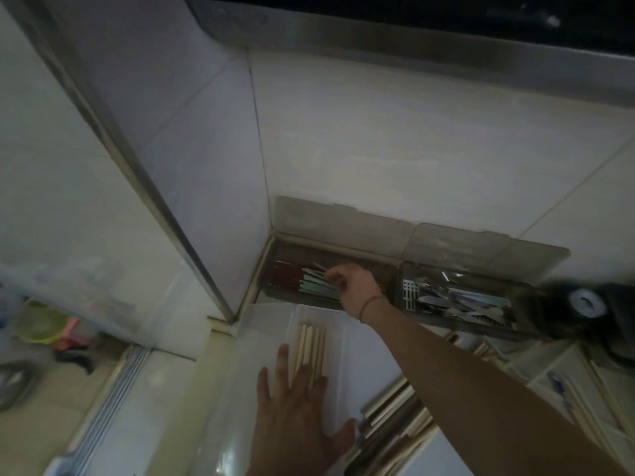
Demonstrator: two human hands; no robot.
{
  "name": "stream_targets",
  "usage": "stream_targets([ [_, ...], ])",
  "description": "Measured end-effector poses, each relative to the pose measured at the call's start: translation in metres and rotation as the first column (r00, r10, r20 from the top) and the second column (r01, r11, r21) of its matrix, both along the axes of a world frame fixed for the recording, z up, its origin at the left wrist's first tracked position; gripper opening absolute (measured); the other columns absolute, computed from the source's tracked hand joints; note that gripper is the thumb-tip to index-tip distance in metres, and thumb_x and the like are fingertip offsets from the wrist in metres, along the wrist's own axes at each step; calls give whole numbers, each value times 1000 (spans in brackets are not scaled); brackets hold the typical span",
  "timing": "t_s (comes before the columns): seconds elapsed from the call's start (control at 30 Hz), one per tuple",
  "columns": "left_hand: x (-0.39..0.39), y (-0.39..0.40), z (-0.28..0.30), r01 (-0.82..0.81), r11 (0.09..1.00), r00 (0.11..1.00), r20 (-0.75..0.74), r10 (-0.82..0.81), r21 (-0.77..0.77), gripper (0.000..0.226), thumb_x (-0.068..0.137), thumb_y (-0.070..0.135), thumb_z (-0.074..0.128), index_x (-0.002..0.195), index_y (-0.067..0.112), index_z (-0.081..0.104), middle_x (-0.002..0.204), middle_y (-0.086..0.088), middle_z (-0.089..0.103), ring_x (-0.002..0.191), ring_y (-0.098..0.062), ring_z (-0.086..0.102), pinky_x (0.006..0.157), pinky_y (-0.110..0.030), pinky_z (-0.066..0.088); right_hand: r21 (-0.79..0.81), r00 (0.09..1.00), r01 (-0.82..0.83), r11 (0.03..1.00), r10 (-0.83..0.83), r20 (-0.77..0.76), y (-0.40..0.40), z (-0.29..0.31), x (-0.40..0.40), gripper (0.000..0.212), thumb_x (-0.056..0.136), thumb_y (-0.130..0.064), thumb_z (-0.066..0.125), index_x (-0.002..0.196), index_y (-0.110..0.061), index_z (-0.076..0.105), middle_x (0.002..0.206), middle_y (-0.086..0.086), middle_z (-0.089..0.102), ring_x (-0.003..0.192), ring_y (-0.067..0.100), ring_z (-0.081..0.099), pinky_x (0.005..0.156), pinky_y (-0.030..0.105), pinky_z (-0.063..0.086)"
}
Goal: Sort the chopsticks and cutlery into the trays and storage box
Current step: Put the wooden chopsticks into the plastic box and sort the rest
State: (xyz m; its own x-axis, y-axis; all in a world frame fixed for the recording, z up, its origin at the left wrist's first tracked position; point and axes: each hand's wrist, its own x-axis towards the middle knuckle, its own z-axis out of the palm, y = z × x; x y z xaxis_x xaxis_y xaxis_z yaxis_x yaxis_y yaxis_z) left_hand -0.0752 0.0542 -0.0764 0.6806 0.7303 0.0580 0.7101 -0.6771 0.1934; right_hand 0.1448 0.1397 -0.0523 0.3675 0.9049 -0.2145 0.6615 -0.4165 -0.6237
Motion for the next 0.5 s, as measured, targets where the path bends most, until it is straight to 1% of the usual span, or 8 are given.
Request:
stream_targets([
  [0.1,0,0,1,7,1000,1000,-22,-7,-4,68,58,78,58,95,24,75,114,-3,67,134,-41,40,96,-62,38,80,998,67,995,-65,-21,-9,-6,5,34,86,7,50,108,-10,69,108,9,64,103,22,58,85,21,39],
  [0.13,0,-1,2,9,1000,999,-32,-10,-8,68,58,78,59,96,24,75,114,-3,67,134,-42,41,95,-64,40,153,995,93,984,-89,-35,-13,-8,7,32,84,9,52,104,-9,71,104,9,65,99,22,60,86,22,41],
  [0.23,1,-1,4,14,1000,999,-34,-14,-6,66,58,76,59,95,23,74,111,-4,68,133,-44,43,94,-65,41,394,970,235,888,-242,-35,-50,-9,19,25,81,9,60,90,-10,73,91,4,67,85,13,62,84,16,46],
  [0.3,1,-1,4,17,1000,998,-53,-17,7,65,60,76,57,94,24,73,110,-3,67,133,-44,42,94,-65,41,466,927,355,810,-371,-62,-98,-8,25,23,82,7,62,89,-12,71,88,-6,64,82,7,61,80,13,47],
  [0.37,-1,-1,2,26,999,996,-83,-23,28,62,65,78,53,94,27,73,111,-1,67,134,-43,39,95,-64,40,474,847,480,738,-530,-33,-162,-12,29,20,83,4,63,90,-14,70,88,-5,63,81,11,61,76,12,46],
  [0.4,-2,-1,1,33,999,996,-89,-30,38,62,68,79,51,95,27,74,112,0,67,135,-43,39,96,-63,39,461,802,528,713,-598,7,-196,-19,32,18,85,2,62,91,-14,70,89,-1,64,82,17,61,76,16,45],
  [0.47,-4,-2,-2,41,998,996,-86,-37,43,64,70,78,48,96,26,75,113,-1,68,135,-45,37,97,-63,37,385,697,605,697,-697,168,-260,-39,41,18,84,-8,56,91,-12,72,92,7,67,87,29,59,80,25,40],
  [0.5,-4,-2,-2,41,998,996,-86,-37,47,65,70,78,47,96,26,75,112,-1,68,135,-45,37,97,-64,37,321,657,634,704,-709,258,-288,-51,46,24,80,-14,50,91,-13,72,93,9,68,88,33,58,80,27,39],
])
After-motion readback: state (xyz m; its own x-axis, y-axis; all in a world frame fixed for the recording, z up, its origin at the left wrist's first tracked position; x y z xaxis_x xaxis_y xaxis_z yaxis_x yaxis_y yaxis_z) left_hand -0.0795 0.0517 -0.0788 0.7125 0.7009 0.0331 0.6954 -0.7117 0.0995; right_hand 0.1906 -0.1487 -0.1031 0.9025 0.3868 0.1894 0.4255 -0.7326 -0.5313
